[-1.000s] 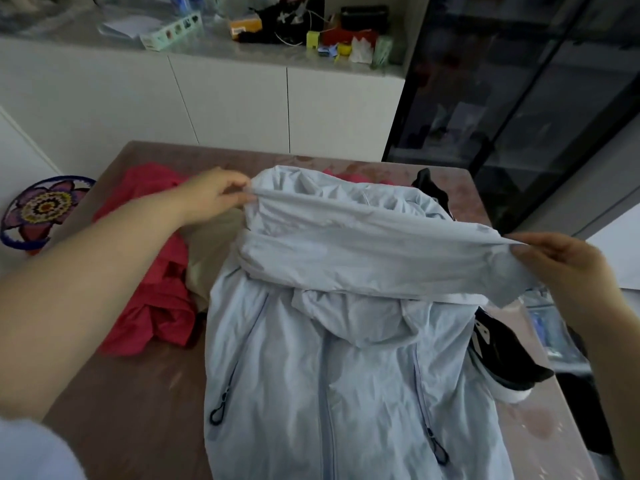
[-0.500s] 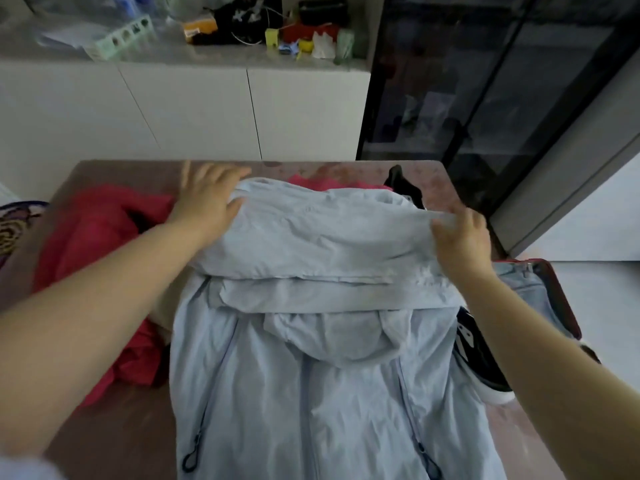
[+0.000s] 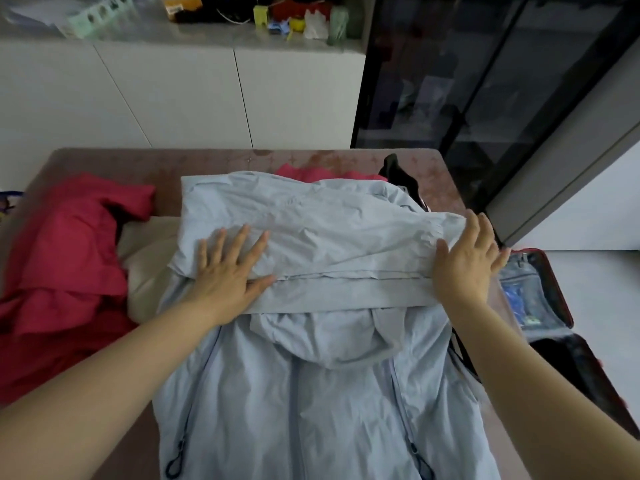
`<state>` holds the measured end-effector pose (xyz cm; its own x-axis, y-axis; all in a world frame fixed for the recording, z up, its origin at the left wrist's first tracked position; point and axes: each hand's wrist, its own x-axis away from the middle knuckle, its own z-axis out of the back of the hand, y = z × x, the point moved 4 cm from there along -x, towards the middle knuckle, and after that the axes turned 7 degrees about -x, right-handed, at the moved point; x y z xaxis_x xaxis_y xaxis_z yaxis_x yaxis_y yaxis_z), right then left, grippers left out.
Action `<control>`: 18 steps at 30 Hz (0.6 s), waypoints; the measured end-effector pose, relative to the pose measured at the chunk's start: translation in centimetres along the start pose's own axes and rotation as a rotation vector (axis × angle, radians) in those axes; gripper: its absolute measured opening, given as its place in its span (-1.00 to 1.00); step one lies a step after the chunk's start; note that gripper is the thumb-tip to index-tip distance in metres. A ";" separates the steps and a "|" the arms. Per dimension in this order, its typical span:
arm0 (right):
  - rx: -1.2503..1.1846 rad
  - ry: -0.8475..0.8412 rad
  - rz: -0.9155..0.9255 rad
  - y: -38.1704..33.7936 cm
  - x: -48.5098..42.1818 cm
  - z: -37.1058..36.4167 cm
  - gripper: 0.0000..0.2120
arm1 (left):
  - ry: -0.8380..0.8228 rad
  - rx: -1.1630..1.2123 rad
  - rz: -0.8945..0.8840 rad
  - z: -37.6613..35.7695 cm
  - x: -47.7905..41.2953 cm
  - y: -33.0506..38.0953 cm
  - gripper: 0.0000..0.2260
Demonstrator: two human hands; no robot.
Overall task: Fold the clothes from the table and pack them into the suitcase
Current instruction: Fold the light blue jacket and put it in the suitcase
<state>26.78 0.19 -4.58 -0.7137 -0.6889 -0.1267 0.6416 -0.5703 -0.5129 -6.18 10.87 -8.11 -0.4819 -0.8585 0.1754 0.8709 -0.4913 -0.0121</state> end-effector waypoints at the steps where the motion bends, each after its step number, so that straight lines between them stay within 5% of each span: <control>1: -0.056 0.021 -0.018 0.2 0.4 0.1 -0.43 | 0.013 0.005 -0.032 0.1 0.1 0.1 -0.24; 5: -0.185 -0.109 -0.054 1.0 1.4 -1.3 -0.34 | 0.067 -0.063 -0.130 -0.1 0.2 -0.2 -0.24; 10: 0.130 -0.125 0.227 -1.2 0.7 -0.7 -0.44 | 0.077 -0.046 -0.123 0.4 0.6 -0.1 -0.29; 14: 0.191 -0.461 0.531 -4.7 3.0 -3.5 -0.41 | 0.080 -0.119 -0.192 0.8 0.0 1.9 -0.27; 18: 0.206 -0.705 0.512 -2.9 3.5 -5.6 -0.28 | 0.108 -0.104 -0.189 2.0 -0.2 2.5 -0.30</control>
<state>20.92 1.94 -8.28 -0.0311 -0.9570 0.2884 0.9203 -0.1400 -0.3653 -3.68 10.11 -6.18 -0.6476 -0.7580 0.0776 0.7525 -0.6522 -0.0915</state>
